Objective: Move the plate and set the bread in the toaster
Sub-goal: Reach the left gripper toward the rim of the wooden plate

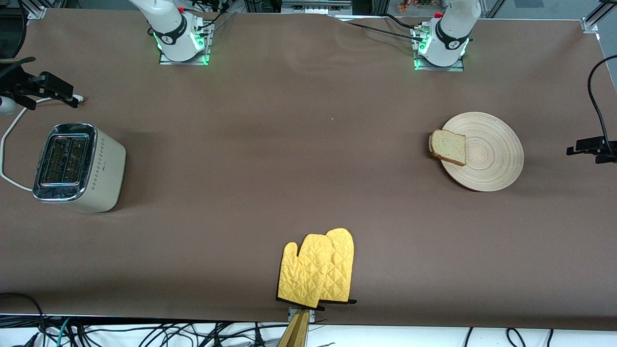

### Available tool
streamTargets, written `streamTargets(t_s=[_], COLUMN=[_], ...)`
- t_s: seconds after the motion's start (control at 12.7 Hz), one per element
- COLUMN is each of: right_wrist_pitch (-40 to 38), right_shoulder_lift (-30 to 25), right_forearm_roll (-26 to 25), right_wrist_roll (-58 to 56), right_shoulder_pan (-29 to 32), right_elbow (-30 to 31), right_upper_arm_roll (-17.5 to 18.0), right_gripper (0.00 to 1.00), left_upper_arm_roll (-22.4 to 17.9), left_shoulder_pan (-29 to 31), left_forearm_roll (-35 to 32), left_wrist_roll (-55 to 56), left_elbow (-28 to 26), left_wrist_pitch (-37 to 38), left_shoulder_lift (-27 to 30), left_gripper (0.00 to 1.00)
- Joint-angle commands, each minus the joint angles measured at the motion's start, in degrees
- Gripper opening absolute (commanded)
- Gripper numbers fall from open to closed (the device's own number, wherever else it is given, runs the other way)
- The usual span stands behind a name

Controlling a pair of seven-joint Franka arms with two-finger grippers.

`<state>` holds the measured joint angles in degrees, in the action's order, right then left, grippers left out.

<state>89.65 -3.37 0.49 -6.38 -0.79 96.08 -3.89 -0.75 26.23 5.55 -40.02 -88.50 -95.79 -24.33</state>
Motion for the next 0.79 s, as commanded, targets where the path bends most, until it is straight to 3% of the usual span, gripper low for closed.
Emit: streamTargets(t_s=[0.0, 0.24, 0.71], right_wrist_pitch=[-1.2, -1.2, -1.2], right_shoulder_lift=[0.6, 0.6, 0.6], right_forearm_roll=[0.0, 0.0, 0.0], right_wrist_roll=[0.1, 0.1, 0.2], right_shoulder_pan=[0.3, 0.3, 0.2], right_elbow=[-1.5, -1.5, -1.5], right_upper_arm_roll=[0.1, 0.1, 0.3], right_gripper=[1.00, 1.00, 1.00], left_upper_arm_roll=[0.0, 0.0, -0.1], left_shoulder_pan=[3.5, 7.2, 9.4], left_forearm_roll=[3.3, 3.5, 8.2], left_wrist_roll=[-8.0, -11.0, -16.7], left_elbow=[4.6, 4.7, 4.7], left_wrist_pitch=[1.1, 1.0, 1.9], left_shoulder_lift=[-8.1, -14.9, -19.9], left_gripper=[1.00, 1.00, 1.00])
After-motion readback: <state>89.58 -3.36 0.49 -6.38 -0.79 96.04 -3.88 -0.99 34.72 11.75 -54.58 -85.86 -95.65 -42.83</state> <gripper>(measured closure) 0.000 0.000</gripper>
